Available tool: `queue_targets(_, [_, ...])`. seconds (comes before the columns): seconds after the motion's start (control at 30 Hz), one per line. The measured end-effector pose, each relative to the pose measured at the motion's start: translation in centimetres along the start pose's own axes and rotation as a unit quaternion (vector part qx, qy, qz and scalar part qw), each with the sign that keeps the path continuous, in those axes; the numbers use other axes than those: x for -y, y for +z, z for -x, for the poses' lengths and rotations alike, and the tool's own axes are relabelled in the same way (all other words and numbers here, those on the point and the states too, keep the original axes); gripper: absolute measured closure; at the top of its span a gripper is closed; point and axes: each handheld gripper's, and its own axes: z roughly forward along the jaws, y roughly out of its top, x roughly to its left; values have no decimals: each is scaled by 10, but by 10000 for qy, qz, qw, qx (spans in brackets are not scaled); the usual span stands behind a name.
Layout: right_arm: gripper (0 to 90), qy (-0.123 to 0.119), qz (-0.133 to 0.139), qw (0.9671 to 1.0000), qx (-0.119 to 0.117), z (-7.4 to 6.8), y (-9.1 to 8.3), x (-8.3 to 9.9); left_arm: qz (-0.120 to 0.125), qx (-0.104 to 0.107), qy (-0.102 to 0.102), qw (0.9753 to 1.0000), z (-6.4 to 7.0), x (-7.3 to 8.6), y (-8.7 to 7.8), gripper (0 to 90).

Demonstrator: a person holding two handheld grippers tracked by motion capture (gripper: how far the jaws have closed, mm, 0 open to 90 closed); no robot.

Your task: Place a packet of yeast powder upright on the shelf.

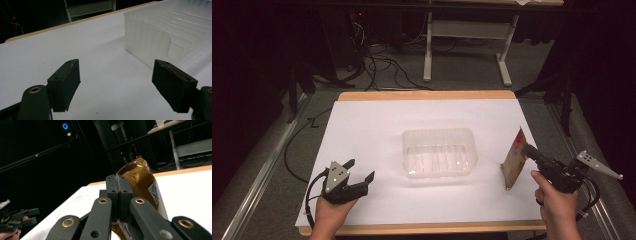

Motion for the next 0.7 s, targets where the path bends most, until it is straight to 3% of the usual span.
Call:
queue_targets(0.17, [900, 22, 94, 9999, 76, 3, -1, 1, 69, -3, 0, 10000, 0, -1, -2, 229])
queue_targets(0.37, [900, -19, -12, 10000, 86, 2, 2, 7, 101, 110, 7, 9999, 1, 0, 0, 230])
queue_targets(0.7, [900, -117, 77, 9999, 20, -3, 2, 3, 133, 29, -99, 9999, -1, 2, -4, 230])
